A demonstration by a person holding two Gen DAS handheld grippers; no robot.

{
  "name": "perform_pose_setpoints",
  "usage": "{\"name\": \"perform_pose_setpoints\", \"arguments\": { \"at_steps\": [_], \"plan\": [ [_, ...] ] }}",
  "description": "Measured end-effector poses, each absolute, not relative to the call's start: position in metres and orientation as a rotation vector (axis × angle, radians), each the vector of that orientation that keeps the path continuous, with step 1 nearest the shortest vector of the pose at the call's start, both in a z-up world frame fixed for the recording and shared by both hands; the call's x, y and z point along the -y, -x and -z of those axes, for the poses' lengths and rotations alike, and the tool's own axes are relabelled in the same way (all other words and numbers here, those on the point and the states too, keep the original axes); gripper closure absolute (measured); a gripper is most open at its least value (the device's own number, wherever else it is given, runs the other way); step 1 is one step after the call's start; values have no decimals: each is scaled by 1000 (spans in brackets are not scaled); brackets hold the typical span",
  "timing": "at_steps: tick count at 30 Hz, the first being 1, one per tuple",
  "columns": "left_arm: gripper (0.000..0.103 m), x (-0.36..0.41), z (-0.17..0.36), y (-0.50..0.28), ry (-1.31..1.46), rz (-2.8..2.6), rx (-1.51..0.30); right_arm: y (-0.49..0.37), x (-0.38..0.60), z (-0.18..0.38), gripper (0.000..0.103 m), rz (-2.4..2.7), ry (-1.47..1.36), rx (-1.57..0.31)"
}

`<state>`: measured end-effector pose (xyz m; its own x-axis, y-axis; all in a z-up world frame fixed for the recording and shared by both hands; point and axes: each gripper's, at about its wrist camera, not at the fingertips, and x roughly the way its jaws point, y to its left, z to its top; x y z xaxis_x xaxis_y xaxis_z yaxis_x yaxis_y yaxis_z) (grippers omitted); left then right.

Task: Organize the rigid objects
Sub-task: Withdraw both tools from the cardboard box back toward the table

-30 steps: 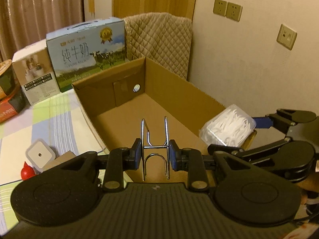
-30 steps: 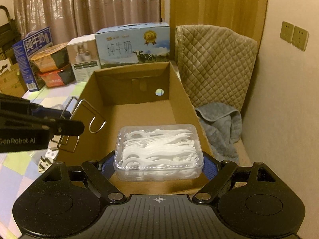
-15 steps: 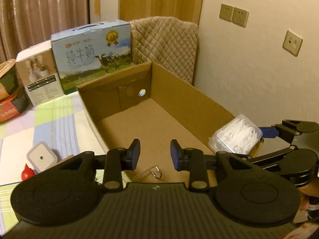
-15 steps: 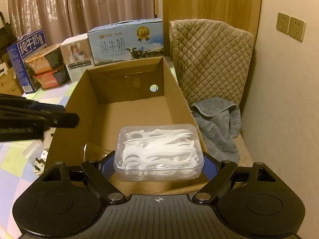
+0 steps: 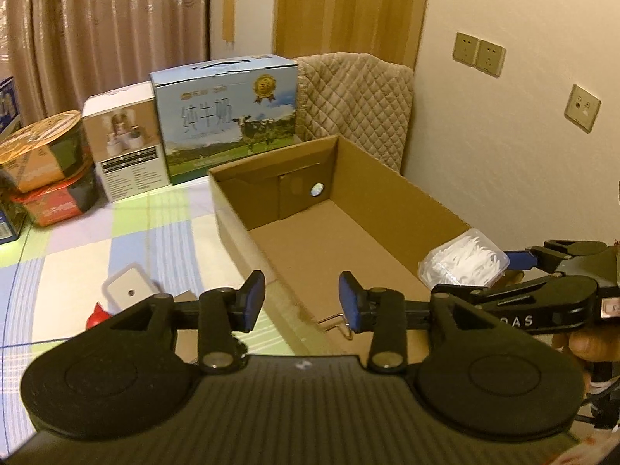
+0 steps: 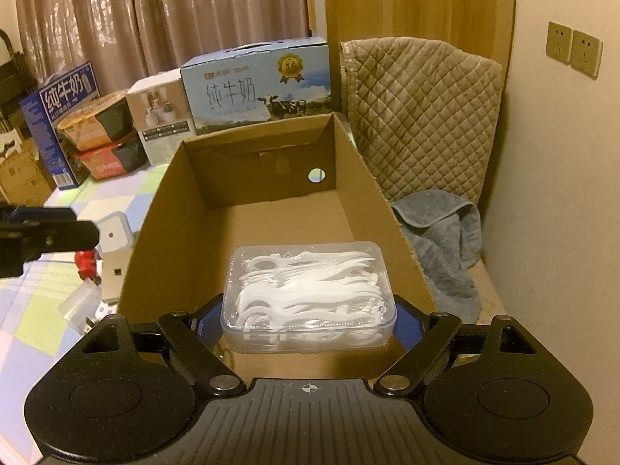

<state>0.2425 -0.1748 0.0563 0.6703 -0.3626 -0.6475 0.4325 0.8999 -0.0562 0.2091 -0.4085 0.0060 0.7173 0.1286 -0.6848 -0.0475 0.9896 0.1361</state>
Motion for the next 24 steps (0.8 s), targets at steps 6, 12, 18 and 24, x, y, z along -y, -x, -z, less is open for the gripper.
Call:
{"name": "perform_pose_setpoints", "arguments": {
  "at_steps": [6,12,18,24],
  "plan": [
    [54,153,-60,-230,-95,416,-697,-205,410,-17,13,-89,-167,-693],
    [42,126,-64,-210,-91,380,-692,-186,402,-38,13,-82,-161,-659],
    [36,93,-64,-184,-71,335,-695,-154,376,-55,13,-116,-167,-631],
    [28,58,-61,-157,-44,284,-699,-131,339,-62,13,-162,-142,-638]
  ]
}}
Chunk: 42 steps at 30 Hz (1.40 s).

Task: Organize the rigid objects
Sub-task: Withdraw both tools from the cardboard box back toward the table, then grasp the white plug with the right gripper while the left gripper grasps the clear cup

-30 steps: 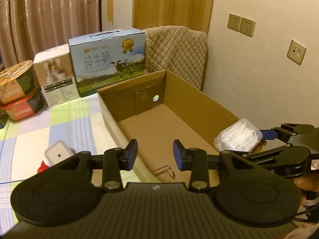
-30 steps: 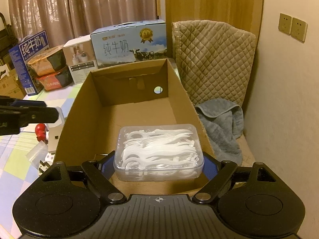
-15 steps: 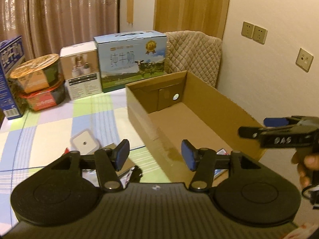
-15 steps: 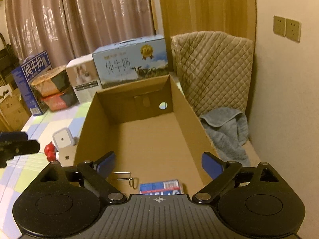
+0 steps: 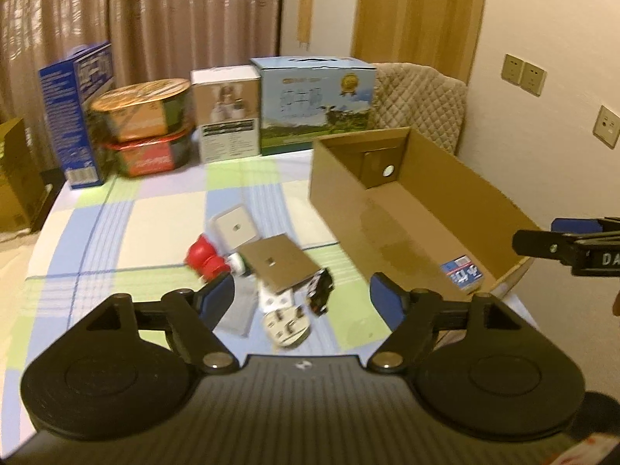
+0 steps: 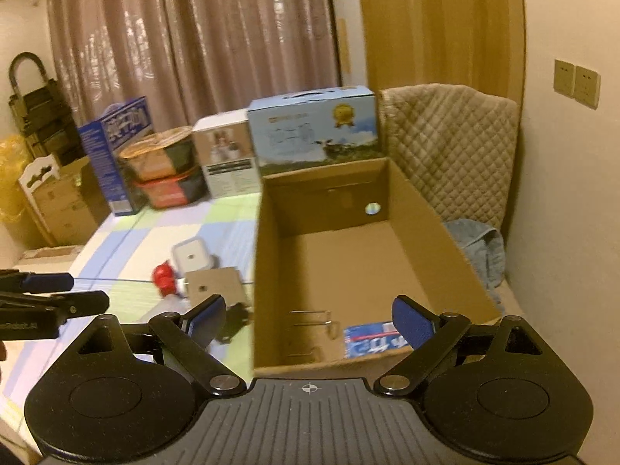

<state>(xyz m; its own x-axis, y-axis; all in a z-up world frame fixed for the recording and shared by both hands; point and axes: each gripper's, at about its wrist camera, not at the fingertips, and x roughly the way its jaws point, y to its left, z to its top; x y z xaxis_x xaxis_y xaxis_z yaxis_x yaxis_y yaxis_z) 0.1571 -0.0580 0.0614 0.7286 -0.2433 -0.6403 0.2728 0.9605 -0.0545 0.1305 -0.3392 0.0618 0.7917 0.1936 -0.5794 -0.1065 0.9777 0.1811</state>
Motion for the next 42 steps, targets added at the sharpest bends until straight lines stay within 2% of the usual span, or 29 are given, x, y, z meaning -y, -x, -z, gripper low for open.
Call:
{"name": "perform_pose_setpoints", "arguments": {
  "at_steps": [3,5,8,17,31,42],
  "plan": [
    [21,41,-59,-144,-36,256,-696,-120,325,-64,13,-181,-153,-633],
    [19,29,-57,-136,-35,234,-696,-113,314,-65,13,-198,-151,-628],
    [9,9,-53,-127,-33,196,-697,-101,298,-66,13,-223,-135,-611],
    [1,-24,-36,-120,-50,144,-703,-84,248,-46,13,-282,-77,-602],
    [1,-54,14,-158,-38,110,-755,-113,192,26,13,-346,-18,-653],
    [1,-53,54,-207,-102,142,-760,-170,171,76,13,-345,13,-680]
  ]
}}
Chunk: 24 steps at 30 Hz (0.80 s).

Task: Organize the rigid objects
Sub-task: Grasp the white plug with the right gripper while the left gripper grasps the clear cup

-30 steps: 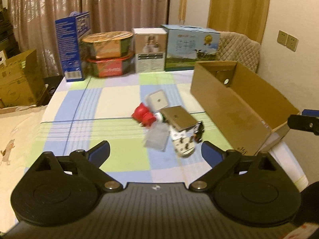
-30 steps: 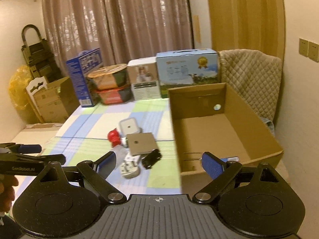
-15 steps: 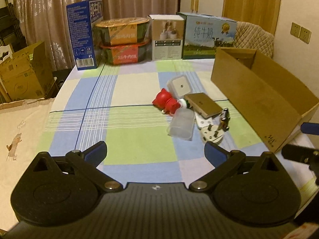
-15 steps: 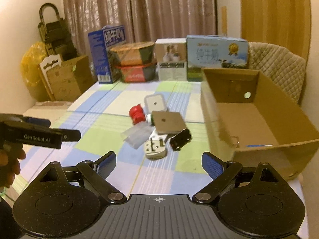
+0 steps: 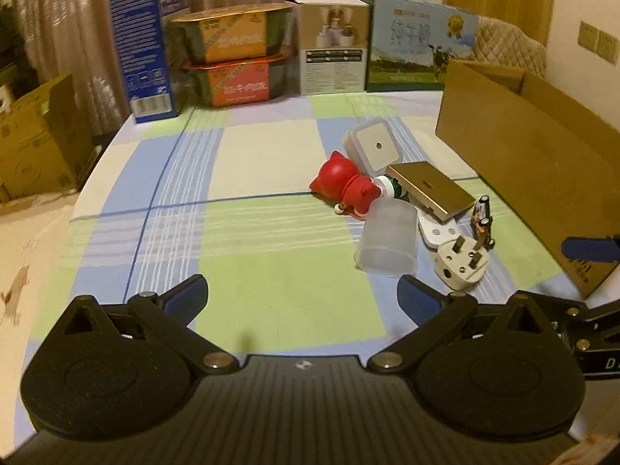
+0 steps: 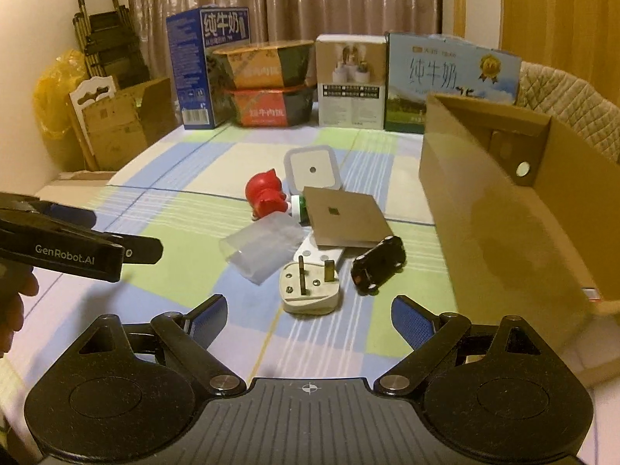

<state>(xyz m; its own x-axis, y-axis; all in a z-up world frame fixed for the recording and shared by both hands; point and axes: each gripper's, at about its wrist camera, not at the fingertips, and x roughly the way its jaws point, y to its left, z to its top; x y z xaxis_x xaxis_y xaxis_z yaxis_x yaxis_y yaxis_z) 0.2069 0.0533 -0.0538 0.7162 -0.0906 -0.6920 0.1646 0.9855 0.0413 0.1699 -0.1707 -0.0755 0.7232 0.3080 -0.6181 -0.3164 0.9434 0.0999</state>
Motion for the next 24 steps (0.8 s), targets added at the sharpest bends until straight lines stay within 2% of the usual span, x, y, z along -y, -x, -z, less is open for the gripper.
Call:
{"name": "perform_pose_setpoints", "arguments": {
  "at_steps": [4,8,13,18,24],
  "plan": [
    [1,-57,60,-221,-101,145,-746,-187,168,87,16,-340,32,-698],
    [1,-64,61,-227,-73,158,-716,-200,166,98,25,-346,23,-722],
    [1,-63,60,-234,-69,160,-718,-210,158,106,29,-358,33,-722],
    [1,-58,63,-241,-117,178,-740,-220,157,114,39,-359,22,-736],
    [1,-56,62,-243,-92,217,-750,-227,155,116,44,-355,25,-739]
  ]
}}
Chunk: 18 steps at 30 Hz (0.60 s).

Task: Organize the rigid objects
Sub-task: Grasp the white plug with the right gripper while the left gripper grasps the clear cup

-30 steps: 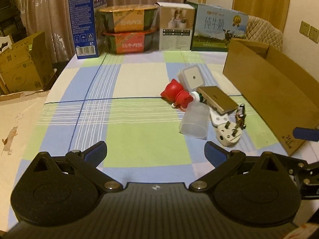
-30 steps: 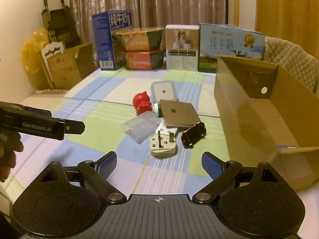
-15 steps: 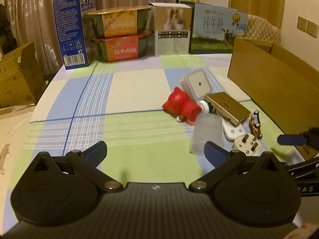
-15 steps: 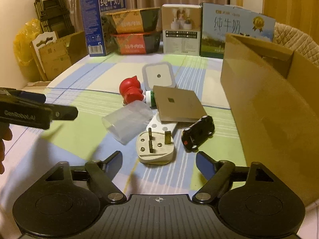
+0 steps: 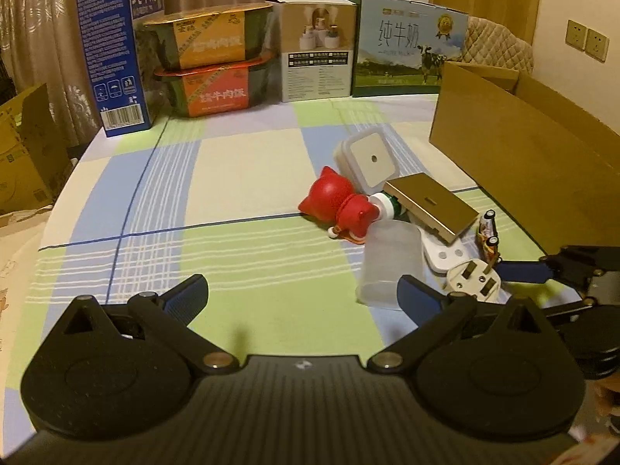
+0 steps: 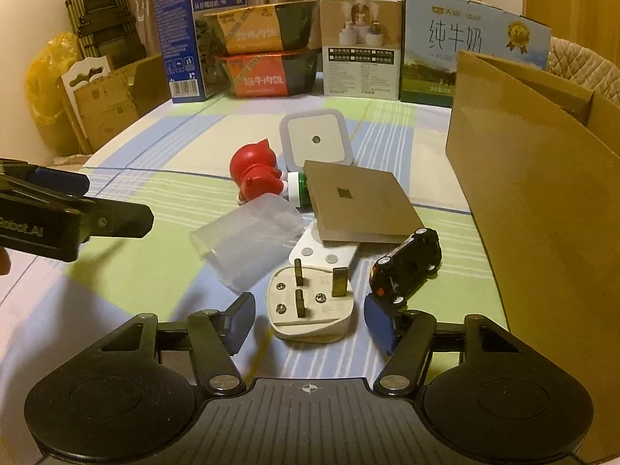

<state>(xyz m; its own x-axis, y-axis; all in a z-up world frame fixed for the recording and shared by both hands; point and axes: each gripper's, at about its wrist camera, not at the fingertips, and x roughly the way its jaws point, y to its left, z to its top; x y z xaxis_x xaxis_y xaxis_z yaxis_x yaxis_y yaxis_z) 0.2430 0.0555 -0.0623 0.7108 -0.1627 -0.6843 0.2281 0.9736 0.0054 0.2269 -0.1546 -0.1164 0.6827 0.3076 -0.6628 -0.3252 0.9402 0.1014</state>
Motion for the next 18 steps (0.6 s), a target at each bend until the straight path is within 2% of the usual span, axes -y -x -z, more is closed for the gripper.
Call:
{"name": "perform_pose_setpoints", "arguments": {
  "at_steps": [5,8,18],
  "plan": [
    [1,-56,64,-244,-81,229,-765,-231,154,119,46,-353,22,-744],
    [1,-56,64,-244,-73,234,-774,-234,152,119,55,-359,27,-742],
    [1,-31,72,-252,-133,321,-763,-218,166,106,56,-318,18,-774]
  ]
}}
